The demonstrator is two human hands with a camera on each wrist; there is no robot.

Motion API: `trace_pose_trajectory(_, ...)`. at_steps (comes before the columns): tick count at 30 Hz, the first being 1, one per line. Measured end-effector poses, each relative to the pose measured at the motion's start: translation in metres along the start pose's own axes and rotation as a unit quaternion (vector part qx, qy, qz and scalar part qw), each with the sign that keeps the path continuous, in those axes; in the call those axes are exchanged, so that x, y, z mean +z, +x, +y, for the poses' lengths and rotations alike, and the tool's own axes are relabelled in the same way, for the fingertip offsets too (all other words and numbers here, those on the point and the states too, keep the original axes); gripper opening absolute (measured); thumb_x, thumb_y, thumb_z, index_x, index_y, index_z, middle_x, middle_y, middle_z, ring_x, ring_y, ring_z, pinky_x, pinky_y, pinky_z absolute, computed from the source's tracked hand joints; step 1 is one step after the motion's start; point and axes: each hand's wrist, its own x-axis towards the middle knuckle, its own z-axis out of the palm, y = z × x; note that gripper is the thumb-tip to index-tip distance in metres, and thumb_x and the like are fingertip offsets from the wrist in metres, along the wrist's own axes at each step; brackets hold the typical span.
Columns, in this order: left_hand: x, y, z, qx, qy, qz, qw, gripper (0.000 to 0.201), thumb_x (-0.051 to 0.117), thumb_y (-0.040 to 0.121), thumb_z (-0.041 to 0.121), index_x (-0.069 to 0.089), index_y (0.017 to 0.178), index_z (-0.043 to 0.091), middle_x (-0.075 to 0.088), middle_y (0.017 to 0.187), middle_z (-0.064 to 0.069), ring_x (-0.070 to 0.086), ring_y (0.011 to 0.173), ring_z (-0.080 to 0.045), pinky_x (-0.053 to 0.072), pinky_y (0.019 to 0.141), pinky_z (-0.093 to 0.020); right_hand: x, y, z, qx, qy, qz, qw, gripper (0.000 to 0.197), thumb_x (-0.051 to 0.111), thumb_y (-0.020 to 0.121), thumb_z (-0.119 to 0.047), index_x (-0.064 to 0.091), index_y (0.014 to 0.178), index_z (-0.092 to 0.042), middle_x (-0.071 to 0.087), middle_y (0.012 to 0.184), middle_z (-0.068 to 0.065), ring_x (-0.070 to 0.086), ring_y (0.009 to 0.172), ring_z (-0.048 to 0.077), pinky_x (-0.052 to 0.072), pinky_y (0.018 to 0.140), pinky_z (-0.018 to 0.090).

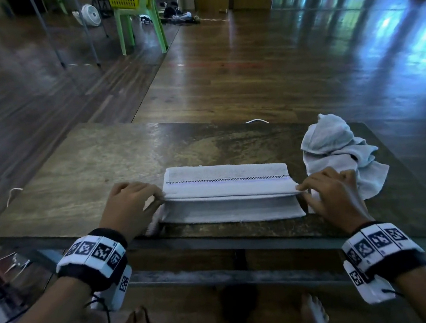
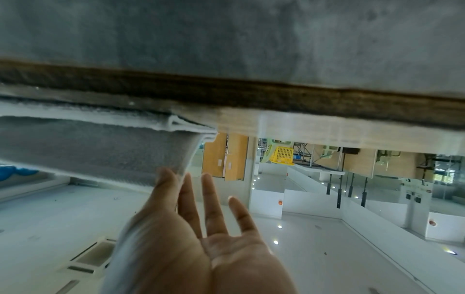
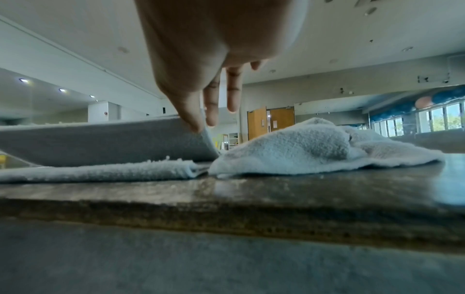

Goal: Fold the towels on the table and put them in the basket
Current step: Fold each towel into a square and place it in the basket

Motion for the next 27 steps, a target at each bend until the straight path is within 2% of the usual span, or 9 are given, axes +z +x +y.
trace_pose_trajectory(4,-0.001,-0.007,-0.002,0.029,-0.007,-0.016,0.999,0.019,0.051,0.077,0.04,0.065,0.075,0.028,0.071,0.084,0.011,0.067,0.082,-0.014,0.031,0.077,-0.03,-0.003,-0.011,-0.002,-0.025,0.0,-0.005,1.0,0.022,0.081,0.064,-0.018,0.07,0.079,-0.03,0.07,0.081,-0.012,0.062,0.079,0.017,0.02,0.069,0.032)
trace_pose_trajectory(6,0.004,-0.011,-0.004,0.037,-0.006,-0.059,0.998,0.004,0.066,0.073,0.032,0.069,0.074,0.03,0.07,0.082,0.011,0.068,0.08,-0.015,0.028,0.074,-0.028,0.005,-0.018,-0.002,-0.055,-0.001,-0.058,0.997,0.024,0.084,0.062,-0.023,0.071,0.08,-0.032,0.07,0.081,-0.014,0.062,0.078,0.014,0.02,0.068,0.031)
trace_pose_trajectory(8,0.005,-0.014,-0.007,0.01,-0.02,-0.119,0.993,0.014,0.077,0.073,0.022,0.073,0.083,0.03,0.07,0.087,0.01,0.067,0.083,-0.016,0.029,0.077,-0.028,0.011,-0.023,0.001,-0.065,0.006,-0.092,0.994,0.027,0.084,0.063,-0.026,0.071,0.086,-0.034,0.07,0.083,-0.014,0.062,0.079,0.013,0.016,0.067,0.029)
trace_pose_trajectory(11,0.001,-0.017,-0.008,-0.003,-0.02,-0.142,0.99,0.02,0.074,0.077,0.022,0.073,0.095,0.031,0.071,0.092,0.01,0.065,0.086,-0.015,0.035,0.079,-0.031,0.012,-0.023,0.003,-0.065,0.005,-0.103,0.993,0.029,0.082,0.065,-0.028,0.071,0.091,-0.034,0.07,0.087,-0.014,0.062,0.081,0.012,0.011,0.067,0.028)
trace_pose_trajectory(13,0.0,-0.018,-0.006,-0.001,-0.026,-0.134,0.991,0.02,0.073,0.078,0.023,0.072,0.096,0.031,0.071,0.091,0.011,0.065,0.083,-0.013,0.037,0.077,-0.032,0.012,-0.022,0.002,-0.061,0.01,-0.108,0.992,0.029,0.082,0.066,-0.027,0.072,0.092,-0.032,0.071,0.086,-0.013,0.062,0.082,0.013,0.017,0.071,0.029)
trace_pose_trajectory(16,0.001,-0.017,-0.004,-0.003,-0.028,-0.134,0.991,0.016,0.068,0.083,0.027,0.071,0.098,0.031,0.07,0.092,0.013,0.063,0.085,-0.012,0.033,0.077,-0.028,0.011,-0.021,-0.001,-0.057,0.017,-0.109,0.992,0.029,0.083,0.065,-0.025,0.072,0.091,-0.03,0.071,0.084,-0.01,0.063,0.08,0.013,0.028,0.073,0.031)
trace_pose_trajectory(22,0.001,-0.015,-0.003,-0.001,-0.033,-0.118,0.992,0.015,0.072,0.078,0.024,0.071,0.091,0.03,0.069,0.095,0.012,0.063,0.091,-0.013,0.031,0.079,-0.028,0.002,-0.02,0.001,-0.041,0.035,-0.112,0.992,0.023,0.078,0.069,-0.024,0.071,0.089,-0.031,0.07,0.087,-0.012,0.061,0.083,0.011,0.026,0.074,0.031)
trace_pose_trajectory(25,-0.002,-0.016,-0.001,0.018,-0.024,-0.135,0.99,0.018,0.062,0.079,0.041,0.07,0.093,0.033,0.068,0.098,0.016,0.061,0.096,-0.01,0.03,0.084,-0.029,0.001,-0.021,0.001,-0.05,0.026,-0.147,0.988,0.024,0.077,0.069,-0.03,0.071,0.093,-0.034,0.069,0.093,-0.013,0.059,0.088,0.011,0.019,0.074,0.03)
trace_pose_trajectory(27,-0.004,-0.014,0.005,0.025,-0.024,-0.14,0.989,0.036,0.046,0.076,0.054,0.07,0.092,0.032,0.067,0.097,0.015,0.061,0.095,-0.009,0.032,0.085,-0.031,0.0,-0.017,-0.003,-0.047,0.03,-0.151,0.987,0.023,0.072,0.073,-0.035,0.07,0.095,-0.033,0.066,0.093,-0.013,0.056,0.089,0.01,0.019,0.074,0.03)
